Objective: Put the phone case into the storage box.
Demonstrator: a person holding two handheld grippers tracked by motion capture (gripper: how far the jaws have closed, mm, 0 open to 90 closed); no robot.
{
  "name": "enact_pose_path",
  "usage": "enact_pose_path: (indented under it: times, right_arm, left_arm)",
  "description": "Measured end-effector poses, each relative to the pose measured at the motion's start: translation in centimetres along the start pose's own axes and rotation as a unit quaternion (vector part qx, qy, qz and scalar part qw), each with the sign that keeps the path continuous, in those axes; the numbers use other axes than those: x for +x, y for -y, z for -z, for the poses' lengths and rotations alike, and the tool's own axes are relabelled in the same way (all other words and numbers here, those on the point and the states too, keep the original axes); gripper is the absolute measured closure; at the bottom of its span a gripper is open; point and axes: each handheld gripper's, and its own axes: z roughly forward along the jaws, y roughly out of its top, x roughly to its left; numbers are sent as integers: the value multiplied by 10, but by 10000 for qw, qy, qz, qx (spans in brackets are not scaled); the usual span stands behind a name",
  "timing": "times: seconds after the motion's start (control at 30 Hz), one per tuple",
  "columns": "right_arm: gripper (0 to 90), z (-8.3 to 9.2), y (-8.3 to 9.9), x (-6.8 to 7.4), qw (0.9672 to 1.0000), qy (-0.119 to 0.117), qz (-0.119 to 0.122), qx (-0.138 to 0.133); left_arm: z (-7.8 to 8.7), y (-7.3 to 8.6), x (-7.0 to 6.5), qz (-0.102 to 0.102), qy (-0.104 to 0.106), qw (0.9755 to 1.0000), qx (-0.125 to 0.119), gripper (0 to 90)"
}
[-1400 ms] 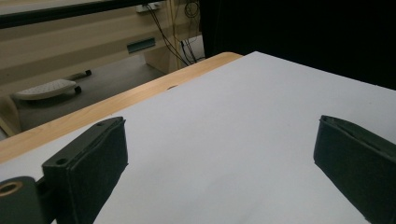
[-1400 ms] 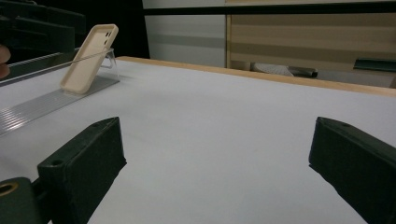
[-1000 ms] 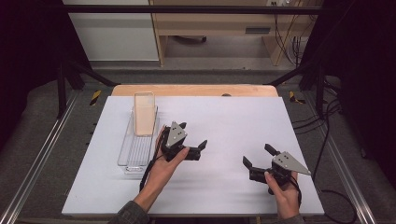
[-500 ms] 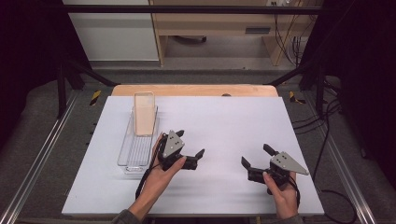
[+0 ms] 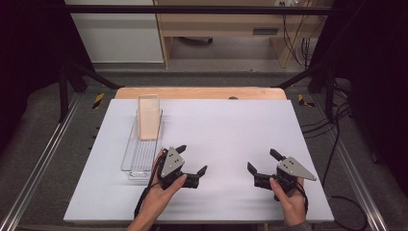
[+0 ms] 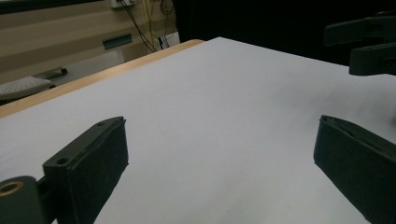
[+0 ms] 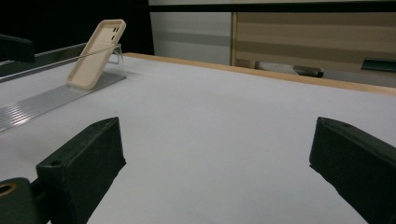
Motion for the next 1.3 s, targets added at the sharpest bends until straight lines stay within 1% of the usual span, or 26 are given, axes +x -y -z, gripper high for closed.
enact_pose_path:
  times: [0.23,0.43,0.53,0.7,0.9,1.1,1.27,1.3]
  right_arm:
    - [29,0,1,1,10000,-2,1,-17]
    - [29,-1,1,1,10000,12,-14,-34]
    - [28,-1,1,1,10000,9,-11,-35]
    - [28,-1,1,2,10000,8,-11,-34]
    - [28,-1,1,2,10000,19,-5,-31]
    - [28,-1,1,2,10000,24,4,-18]
    - [28,-1,1,2,10000,26,3,-19]
    - [28,-1,1,2,10000,25,6,-19]
  left_arm:
    - [15,2,0,-48,-76,9999,-97,27]
    - [27,2,3,40,-111,9997,-223,27]
    - [34,1,6,30,-164,9995,-282,27]
    - [46,-1,11,108,-215,9989,-398,27]
    - [59,-2,18,208,-308,9978,-558,27]
    - [72,-6,26,239,-417,9964,-694,27]
    - [84,-6,35,287,-551,9949,-793,27]
    - [87,-6,37,325,-591,9942,-842,27]
